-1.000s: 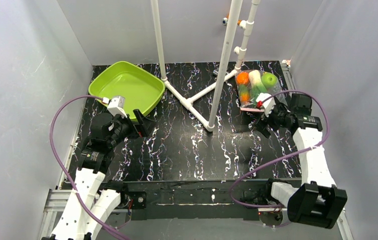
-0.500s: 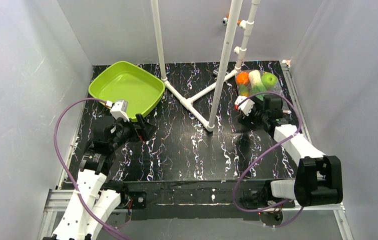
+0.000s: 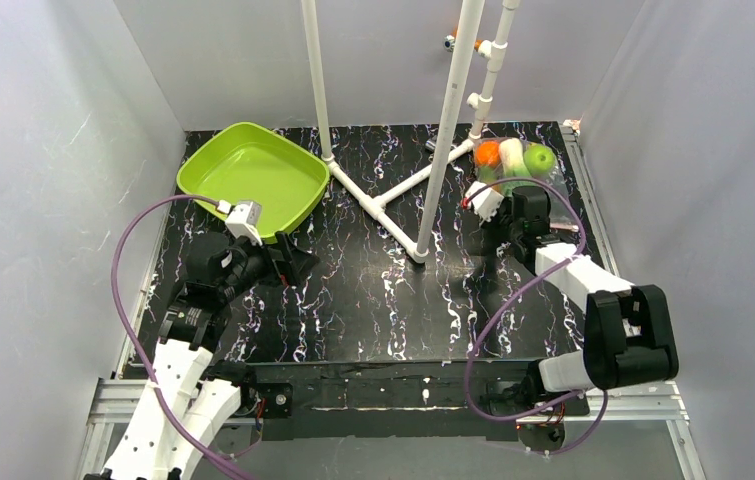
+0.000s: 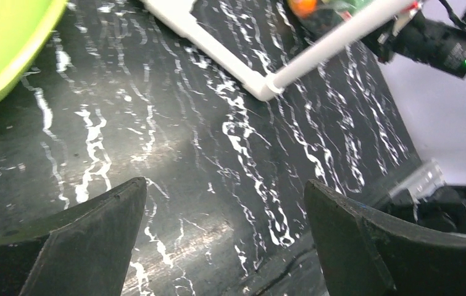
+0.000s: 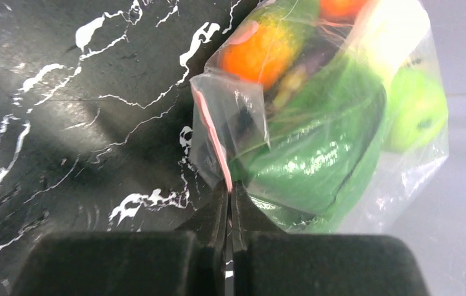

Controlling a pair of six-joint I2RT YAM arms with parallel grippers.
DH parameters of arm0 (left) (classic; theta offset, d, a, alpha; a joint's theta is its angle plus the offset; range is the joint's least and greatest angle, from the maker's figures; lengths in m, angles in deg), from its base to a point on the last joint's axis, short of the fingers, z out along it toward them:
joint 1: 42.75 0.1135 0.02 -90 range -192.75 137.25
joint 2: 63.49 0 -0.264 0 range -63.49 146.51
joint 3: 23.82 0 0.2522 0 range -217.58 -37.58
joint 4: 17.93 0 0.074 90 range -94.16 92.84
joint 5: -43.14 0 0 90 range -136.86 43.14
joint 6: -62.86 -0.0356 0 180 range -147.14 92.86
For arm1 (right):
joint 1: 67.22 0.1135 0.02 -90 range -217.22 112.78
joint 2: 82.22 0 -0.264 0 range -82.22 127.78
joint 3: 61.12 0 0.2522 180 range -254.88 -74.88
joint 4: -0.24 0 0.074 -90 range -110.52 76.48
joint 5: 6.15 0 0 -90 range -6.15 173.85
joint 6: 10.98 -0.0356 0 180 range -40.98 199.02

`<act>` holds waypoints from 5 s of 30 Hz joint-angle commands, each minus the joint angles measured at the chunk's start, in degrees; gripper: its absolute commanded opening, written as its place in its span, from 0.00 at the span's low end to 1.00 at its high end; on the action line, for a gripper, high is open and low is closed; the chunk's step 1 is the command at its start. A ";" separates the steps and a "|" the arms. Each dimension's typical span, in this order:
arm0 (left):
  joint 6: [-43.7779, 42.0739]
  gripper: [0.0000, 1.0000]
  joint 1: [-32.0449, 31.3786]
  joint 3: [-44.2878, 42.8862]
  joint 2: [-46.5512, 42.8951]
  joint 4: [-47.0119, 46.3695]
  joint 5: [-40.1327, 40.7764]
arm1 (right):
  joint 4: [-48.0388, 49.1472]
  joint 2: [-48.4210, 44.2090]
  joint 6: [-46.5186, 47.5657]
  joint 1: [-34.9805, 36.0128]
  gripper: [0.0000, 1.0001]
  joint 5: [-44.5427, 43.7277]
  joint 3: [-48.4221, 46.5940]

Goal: Open the zip-top bag and remove the fake food
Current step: Pick up the zipper food storage bag at the center of the board, then adjust the zipper food storage bag at the center of the board.

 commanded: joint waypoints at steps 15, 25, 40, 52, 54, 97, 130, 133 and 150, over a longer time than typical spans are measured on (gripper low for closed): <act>-6.84 0.99 -10.29 0.18 -1.17 -3.09 -18.39 | -54.41 -35.47 -5.53 -2.51 0.01 22.29 -4.37; -6.82 1.00 -20.45 0.53 2.12 -3.72 -13.66 | -66.86 -40.79 -2.49 -7.42 0.01 35.99 -7.24; -9.55 0.99 -30.81 -0.44 4.72 -4.56 -6.43 | -76.71 -40.95 4.91 -8.65 0.01 44.47 -11.83; -10.49 1.00 -33.76 -0.05 3.80 -6.86 -5.97 | -81.17 -40.00 7.60 -8.73 0.01 45.68 -15.44; -10.47 0.99 -34.23 -0.07 3.67 -7.42 -5.99 | -81.93 -39.83 7.98 -8.74 0.01 46.47 -15.64; -42.68 0.92 -57.47 -8.53 40.68 -48.43 8.84 | -85.79 -25.36 11.63 3.17 0.01 56.26 -18.71; -8.73 0.00 -52.82 -18.64 30.82 -22.68 13.87 | -81.62 -33.13 5.96 -0.66 0.79 49.59 -13.18; -3.56 0.00 -50.86 -19.57 28.86 -20.78 13.87 | -82.11 -33.82 5.85 -0.66 0.81 47.57 -12.68; 3.85 0.00 -48.50 -23.96 27.44 -18.12 19.60 | -86.75 -34.65 4.07 -0.66 0.80 54.63 -15.73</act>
